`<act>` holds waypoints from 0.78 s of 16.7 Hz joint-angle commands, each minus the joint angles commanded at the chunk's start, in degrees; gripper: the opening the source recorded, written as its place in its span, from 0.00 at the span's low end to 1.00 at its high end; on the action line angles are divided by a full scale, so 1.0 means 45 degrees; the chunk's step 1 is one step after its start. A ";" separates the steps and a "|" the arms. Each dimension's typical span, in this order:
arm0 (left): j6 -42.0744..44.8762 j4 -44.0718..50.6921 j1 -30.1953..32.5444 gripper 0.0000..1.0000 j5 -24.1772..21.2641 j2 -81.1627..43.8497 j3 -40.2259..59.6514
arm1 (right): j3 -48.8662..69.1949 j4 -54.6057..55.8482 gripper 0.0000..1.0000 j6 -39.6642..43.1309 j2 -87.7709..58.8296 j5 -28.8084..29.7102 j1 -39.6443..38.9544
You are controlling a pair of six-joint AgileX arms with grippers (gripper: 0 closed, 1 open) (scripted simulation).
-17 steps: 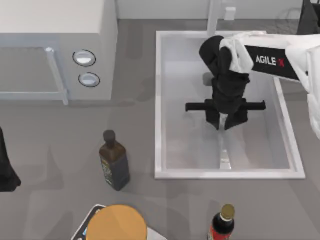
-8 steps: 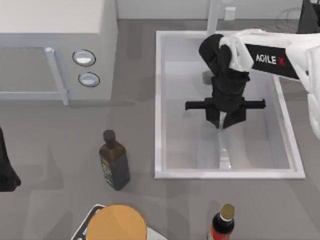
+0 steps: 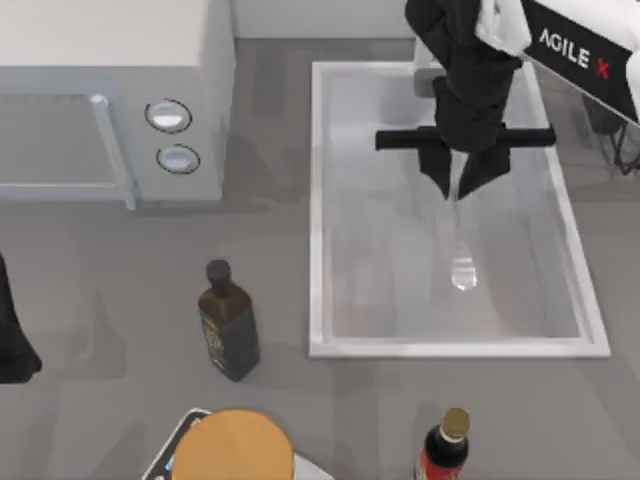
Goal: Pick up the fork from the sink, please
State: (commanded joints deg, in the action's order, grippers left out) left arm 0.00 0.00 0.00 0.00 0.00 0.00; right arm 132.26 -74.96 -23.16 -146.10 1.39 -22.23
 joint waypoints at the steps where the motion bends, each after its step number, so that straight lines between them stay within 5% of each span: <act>1: 0.0000 0.0000 0.0000 1.00 0.0000 0.0000 0.0000 | 0.0409 -0.0509 0.00 0.0007 0.0159 -0.0002 0.0006; 8: 0.0000 0.0000 0.0000 1.00 0.0000 0.0000 0.0000 | 0.0998 -0.1189 0.00 0.0022 0.0438 -0.0013 0.0017; 13: 0.0000 0.0000 0.0000 1.00 0.0000 0.0000 0.0000 | -0.1082 -0.1044 0.00 0.1160 0.2464 -0.0072 0.1145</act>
State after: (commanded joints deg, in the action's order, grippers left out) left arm 0.00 0.00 0.00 0.00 0.00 0.00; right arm 127.40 -79.66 -17.94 -135.01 1.06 -17.07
